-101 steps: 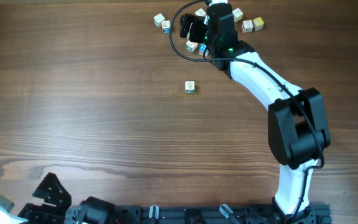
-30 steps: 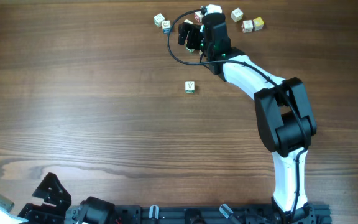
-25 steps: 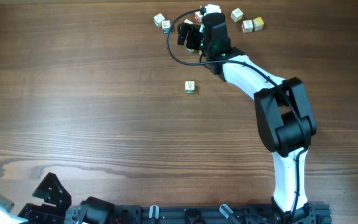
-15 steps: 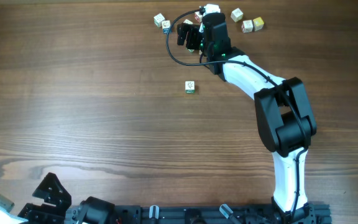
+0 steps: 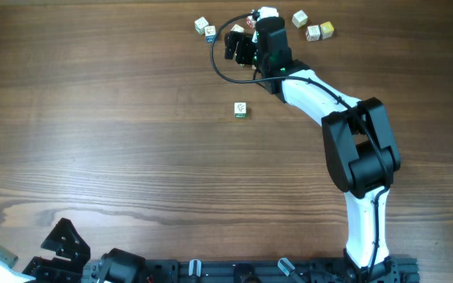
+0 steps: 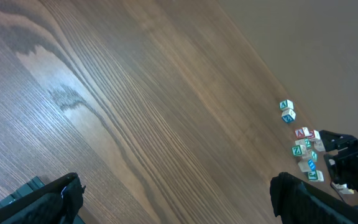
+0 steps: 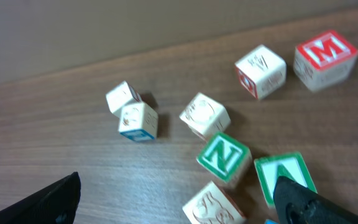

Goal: Form a tower

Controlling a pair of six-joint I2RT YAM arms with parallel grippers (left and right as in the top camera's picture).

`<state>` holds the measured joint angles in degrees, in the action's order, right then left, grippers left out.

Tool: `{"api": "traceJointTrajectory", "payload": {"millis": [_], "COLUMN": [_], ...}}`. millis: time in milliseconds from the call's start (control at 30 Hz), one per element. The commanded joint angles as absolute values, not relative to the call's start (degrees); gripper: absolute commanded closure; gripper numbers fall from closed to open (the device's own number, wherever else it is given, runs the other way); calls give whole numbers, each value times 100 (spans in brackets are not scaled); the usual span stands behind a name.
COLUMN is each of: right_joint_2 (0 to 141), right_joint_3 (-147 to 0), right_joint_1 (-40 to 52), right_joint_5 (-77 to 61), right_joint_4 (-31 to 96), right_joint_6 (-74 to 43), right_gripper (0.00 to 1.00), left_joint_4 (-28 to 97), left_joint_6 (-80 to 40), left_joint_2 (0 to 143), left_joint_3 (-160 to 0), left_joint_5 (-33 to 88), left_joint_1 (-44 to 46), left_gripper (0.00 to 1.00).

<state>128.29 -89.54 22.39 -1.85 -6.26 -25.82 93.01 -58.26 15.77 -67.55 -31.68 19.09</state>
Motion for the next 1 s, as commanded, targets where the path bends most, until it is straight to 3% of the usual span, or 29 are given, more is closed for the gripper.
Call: {"api": "traceJointTrajectory", "payload": {"millis": [0,400,567,967], "right_joint_2": [12864,12864,12890,12903], "right_joint_3": [-9054,-9054,-9052,-9041], "right_joint_1": [2137,2016,2016,2016], "right_joint_5": [60,-47,5,25], "right_joint_4": [-403,198,316,464], "right_joint_6": [-2930,-3468,-3472,-3470], "right_gripper": [1,8,15,19], "left_joint_4": [9290,9290,9290,9290], "left_joint_6": [-5918,-5918,-5918,-5918], "left_joint_2": [1549,1549,1549,1549], "left_joint_3": [-6740,-6740,-6740,-6740], "left_joint_5": [-3245,-3245,-3245,-3245], "left_joint_1": [1874,1872,1874,1874], "left_gripper": [0,0,0,0]}}
